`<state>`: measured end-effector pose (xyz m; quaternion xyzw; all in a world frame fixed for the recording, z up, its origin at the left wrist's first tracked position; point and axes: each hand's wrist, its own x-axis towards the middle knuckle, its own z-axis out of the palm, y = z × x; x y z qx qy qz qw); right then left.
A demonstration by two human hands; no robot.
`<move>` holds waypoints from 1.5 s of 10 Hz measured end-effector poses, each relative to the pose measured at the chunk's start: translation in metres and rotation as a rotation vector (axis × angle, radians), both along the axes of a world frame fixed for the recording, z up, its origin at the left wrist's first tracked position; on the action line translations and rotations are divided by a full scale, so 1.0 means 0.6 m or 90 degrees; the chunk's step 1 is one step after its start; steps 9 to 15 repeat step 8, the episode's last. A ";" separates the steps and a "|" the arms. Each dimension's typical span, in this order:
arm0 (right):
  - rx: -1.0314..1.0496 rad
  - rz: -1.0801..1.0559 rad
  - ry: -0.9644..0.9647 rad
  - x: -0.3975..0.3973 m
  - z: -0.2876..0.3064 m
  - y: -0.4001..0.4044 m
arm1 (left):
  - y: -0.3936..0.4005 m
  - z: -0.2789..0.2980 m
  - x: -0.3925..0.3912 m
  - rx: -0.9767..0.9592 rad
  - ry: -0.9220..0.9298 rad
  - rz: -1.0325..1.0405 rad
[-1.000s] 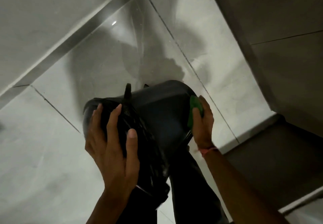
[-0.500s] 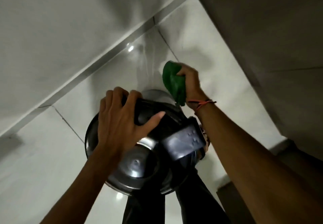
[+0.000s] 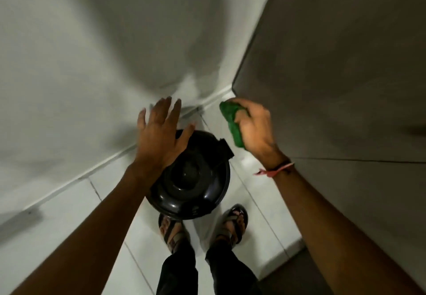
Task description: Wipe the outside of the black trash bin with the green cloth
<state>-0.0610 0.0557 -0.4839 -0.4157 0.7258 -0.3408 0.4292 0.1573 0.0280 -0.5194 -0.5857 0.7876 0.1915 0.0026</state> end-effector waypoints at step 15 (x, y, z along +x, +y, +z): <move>0.054 0.094 0.697 -0.327 0.721 -0.032 | -0.082 0.842 -0.193 -0.577 0.027 -0.152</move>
